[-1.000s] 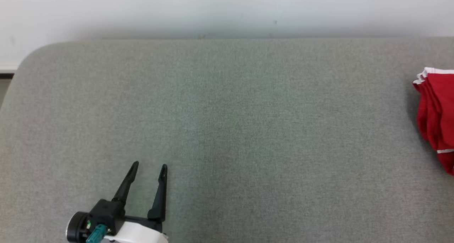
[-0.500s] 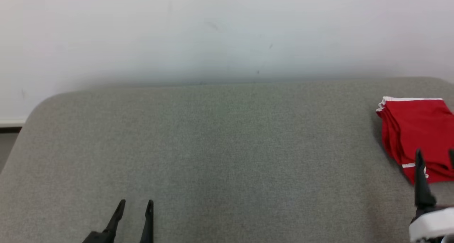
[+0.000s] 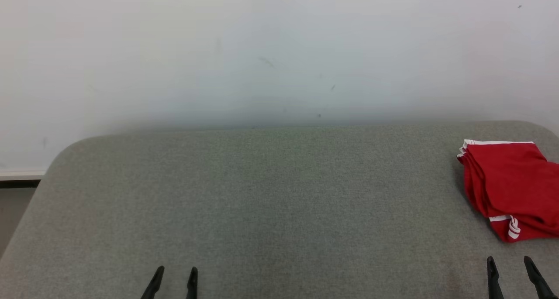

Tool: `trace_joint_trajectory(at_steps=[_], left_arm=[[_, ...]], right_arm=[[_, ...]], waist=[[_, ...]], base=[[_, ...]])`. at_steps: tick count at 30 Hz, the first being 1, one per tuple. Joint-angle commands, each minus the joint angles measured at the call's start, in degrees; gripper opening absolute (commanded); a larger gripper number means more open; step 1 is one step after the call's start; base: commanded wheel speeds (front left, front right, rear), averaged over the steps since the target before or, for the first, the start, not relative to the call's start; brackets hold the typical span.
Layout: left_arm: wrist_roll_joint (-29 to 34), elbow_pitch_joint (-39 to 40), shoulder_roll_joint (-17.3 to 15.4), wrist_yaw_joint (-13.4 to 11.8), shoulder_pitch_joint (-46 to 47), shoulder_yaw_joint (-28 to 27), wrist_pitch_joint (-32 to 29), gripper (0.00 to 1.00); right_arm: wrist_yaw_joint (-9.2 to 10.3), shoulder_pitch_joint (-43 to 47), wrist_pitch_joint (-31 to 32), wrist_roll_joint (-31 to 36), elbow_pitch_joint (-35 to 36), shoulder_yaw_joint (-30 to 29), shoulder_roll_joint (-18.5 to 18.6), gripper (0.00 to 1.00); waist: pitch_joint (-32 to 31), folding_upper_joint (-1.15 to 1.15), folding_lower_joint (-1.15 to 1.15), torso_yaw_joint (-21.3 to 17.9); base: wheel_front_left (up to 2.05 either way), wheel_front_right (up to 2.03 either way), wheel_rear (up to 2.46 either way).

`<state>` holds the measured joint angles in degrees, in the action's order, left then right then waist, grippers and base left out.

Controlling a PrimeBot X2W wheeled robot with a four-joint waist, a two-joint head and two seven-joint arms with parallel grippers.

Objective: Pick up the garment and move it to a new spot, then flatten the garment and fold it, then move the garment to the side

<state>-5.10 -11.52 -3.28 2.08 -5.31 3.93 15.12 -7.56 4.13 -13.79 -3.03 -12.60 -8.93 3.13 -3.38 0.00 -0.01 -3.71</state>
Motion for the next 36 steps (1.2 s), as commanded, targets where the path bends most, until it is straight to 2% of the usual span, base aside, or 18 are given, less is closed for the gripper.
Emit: trace_joint_trajectory(at_steps=[1,11,30,31,34,36], left_arm=[[-0.4,0.0,-0.1,0.2,-0.6,0.0,0.0,1.00],[0.1,0.2,0.0,1.2,-0.5,0.6,0.0,1.00],[0.6,0.5,0.1,1.4,-0.5,0.1,0.0,1.00],[0.3,0.2,0.4,1.5,0.0,0.3,0.0,0.00],[0.1,-1.4,0.6,1.5,-0.5,0.4,-0.1,0.00],[-2.2,-1.7,0.6,1.6,0.2,-0.2,-0.9,0.00]], right_arm=[[0.14,0.8,-0.5,0.3,-0.3,-0.3,0.0,1.00],[0.14,-0.7,-1.3,1.1,-5.4,-0.6,-0.2,1.00],[0.14,-0.6,-1.4,-0.1,-3.4,0.5,-0.2,1.00],[0.00,-0.7,-1.2,0.2,-3.9,0.6,-0.3,0.00],[0.00,0.0,-0.8,0.1,-5.5,0.6,-0.8,0.00],[0.00,-0.9,0.2,-2.1,-5.9,0.1,-0.7,0.00]], waist=[[-0.1,0.00,0.01,0.1],[-0.4,0.00,0.01,0.2],[-0.6,0.00,0.01,0.2],[-0.6,0.00,0.01,0.2],[-0.6,0.00,0.01,0.2],[-0.5,0.00,0.01,0.3]], base=[[0.00,0.00,0.00],[0.00,0.00,0.00],[0.00,0.00,0.00],[0.00,0.00,0.00],[0.00,0.00,0.00],[0.00,0.00,0.00]])
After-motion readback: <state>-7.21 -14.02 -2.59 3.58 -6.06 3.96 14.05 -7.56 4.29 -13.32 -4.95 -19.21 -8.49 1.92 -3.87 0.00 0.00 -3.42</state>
